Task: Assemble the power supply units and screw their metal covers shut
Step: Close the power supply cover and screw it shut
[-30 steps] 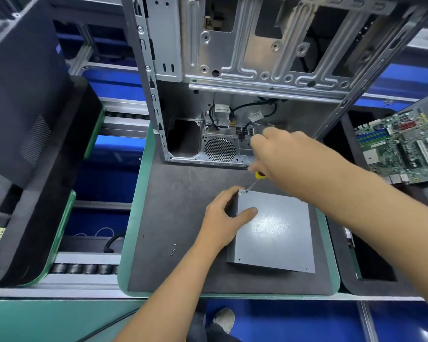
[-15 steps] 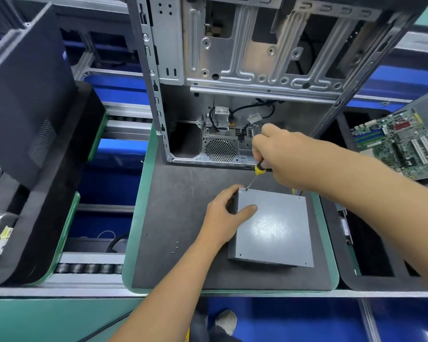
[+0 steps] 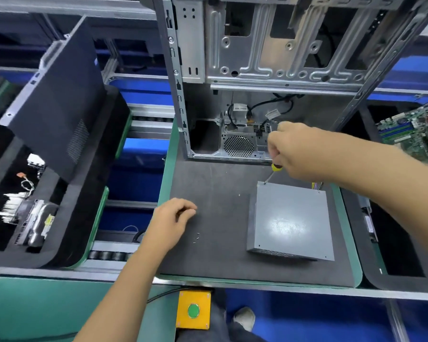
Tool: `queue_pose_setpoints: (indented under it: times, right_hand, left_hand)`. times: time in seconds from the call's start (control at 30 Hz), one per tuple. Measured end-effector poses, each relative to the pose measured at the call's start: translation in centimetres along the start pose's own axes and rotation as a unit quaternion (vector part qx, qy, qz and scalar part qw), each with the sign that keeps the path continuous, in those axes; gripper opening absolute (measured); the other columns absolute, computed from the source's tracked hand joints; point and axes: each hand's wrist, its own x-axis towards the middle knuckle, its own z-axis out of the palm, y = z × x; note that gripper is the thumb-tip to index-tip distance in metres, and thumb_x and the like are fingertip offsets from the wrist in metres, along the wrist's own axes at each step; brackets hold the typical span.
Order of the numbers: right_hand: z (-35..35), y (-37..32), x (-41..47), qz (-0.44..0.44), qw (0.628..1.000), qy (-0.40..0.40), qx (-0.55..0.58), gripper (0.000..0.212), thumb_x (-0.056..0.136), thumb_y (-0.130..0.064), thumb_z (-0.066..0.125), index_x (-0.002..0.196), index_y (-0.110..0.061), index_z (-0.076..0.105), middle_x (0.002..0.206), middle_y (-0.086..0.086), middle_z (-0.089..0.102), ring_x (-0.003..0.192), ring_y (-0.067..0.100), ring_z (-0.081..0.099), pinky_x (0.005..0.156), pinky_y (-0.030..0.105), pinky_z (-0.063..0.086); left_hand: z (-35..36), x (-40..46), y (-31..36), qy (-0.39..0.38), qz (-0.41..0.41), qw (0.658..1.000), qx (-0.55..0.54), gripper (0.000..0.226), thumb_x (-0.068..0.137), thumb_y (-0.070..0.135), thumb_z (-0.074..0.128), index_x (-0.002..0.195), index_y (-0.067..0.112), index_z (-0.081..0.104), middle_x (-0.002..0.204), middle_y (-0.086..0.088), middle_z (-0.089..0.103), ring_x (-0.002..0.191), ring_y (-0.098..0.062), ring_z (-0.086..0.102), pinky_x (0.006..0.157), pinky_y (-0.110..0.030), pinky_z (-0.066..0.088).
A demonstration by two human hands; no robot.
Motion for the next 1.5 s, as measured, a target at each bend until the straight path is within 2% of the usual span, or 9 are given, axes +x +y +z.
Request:
queue_pose_setpoints:
  times: [0.2,0.47,0.6,0.77,0.9,1.0,1.1,1.33,1.5]
  right_hand:
    - [0.2,0.3,-0.9,0.021,0.998,-0.015,0.057,0.013,0.099,-0.029,0.054,0.101,-0.021,0.044,0.103,0.002,0.038,0.084,0.027,0.053,0.083,0.047,0.05]
    - [0.9,0.9,-1.3,0.023,0.996,0.008,0.087,0.012,0.098,-0.024,0.056,0.1,-0.022,0.044,0.107,0.003,0.04,0.087,0.027,0.05,0.083,0.044,0.048]
    - [1.0,0.7,-1.2,0.055,0.997,0.043,0.042,0.023,0.103,-0.038,0.047,0.09,-0.021,0.04,0.088,0.006,0.044,0.081,0.031,0.047,0.073,0.041,0.047]
    - [1.2,0.5,-1.4,0.013,0.993,0.047,0.11,0.011,0.099,-0.023,0.053,0.095,-0.022,0.044,0.103,0.002,0.042,0.087,0.028,0.053,0.074,0.039,0.044]
    - [1.1,0.4,-1.3,0.073,0.993,0.044,0.077,0.034,0.098,-0.05,0.052,0.095,-0.016,0.046,0.089,0.004,0.041,0.079,0.029,0.044,0.07,0.039,0.042]
    - [1.2,0.9,-1.4,0.031,0.992,0.048,0.114,0.02,0.095,-0.033,0.059,0.102,-0.02,0.046,0.11,0.004,0.042,0.083,0.024,0.051,0.075,0.038,0.044]
    - [1.7,1.3,-1.0,0.071,0.986,0.102,0.114,0.036,0.091,-0.049,0.064,0.091,-0.013,0.057,0.088,0.008,0.054,0.08,0.029,0.053,0.068,0.036,0.043]
    - [5.8,1.1,-1.2,0.082,0.864,0.291,0.403,0.023,0.077,-0.036,0.081,0.071,-0.019,0.067,0.066,-0.007,0.063,0.062,0.005,0.053,0.059,0.014,0.037]
    - [7.8,1.0,-0.3,0.118,0.834,0.217,0.494,0.015,0.081,-0.034,0.079,0.078,-0.025,0.067,0.08,-0.007,0.064,0.072,0.002,0.059,0.065,0.02,0.04]
  left_hand:
    - [-0.1,-2.6,-1.8,-0.131,0.029,0.989,0.068,0.027,0.08,0.019,0.083,0.106,0.018,0.077,0.091,0.006,0.064,0.085,-0.012,0.057,0.084,-0.02,0.043]
    - [2.3,-3.5,-1.9,-0.047,0.077,0.991,0.102,0.01,0.083,0.005,0.078,0.092,0.01,0.08,0.085,-0.004,0.067,0.084,-0.026,0.062,0.08,-0.023,0.043]
    - [2.5,-3.0,-2.0,-0.066,0.054,0.992,0.098,0.006,0.091,0.011,0.07,0.092,0.014,0.075,0.089,0.006,0.06,0.088,-0.018,0.055,0.083,-0.03,0.047]
    - [2.4,-2.9,-2.1,-0.097,0.067,0.986,0.118,0.003,0.087,0.013,0.073,0.091,0.013,0.073,0.089,0.003,0.056,0.085,-0.018,0.052,0.078,-0.039,0.05]
    - [2.6,-3.1,-2.1,-0.081,0.069,0.988,0.114,0.006,0.091,0.015,0.069,0.087,0.019,0.067,0.089,0.007,0.055,0.082,-0.014,0.049,0.076,-0.032,0.047]
    - [2.7,-2.9,-1.7,-0.059,-0.03,0.997,0.045,0.019,0.09,0.015,0.068,0.08,0.029,0.06,0.081,0.011,0.062,0.075,-0.009,0.055,0.072,-0.024,0.045]
    - [3.0,-2.3,-0.8,0.003,-0.121,0.989,-0.087,0.02,0.085,0.009,0.072,0.074,0.026,0.066,0.072,0.006,0.068,0.066,-0.004,0.059,0.064,-0.016,0.048]
    - [5.0,-0.7,2.6,0.017,-0.167,0.932,-0.321,0.015,0.096,0.008,0.063,0.094,0.02,0.071,0.08,0.004,0.073,0.072,-0.006,0.064,0.065,-0.021,0.052]
    - [6.0,-0.3,4.8,0.012,-0.163,0.909,-0.384,0.021,0.099,0.012,0.059,0.094,0.023,0.076,0.081,0.005,0.072,0.074,-0.009,0.061,0.069,-0.021,0.051]
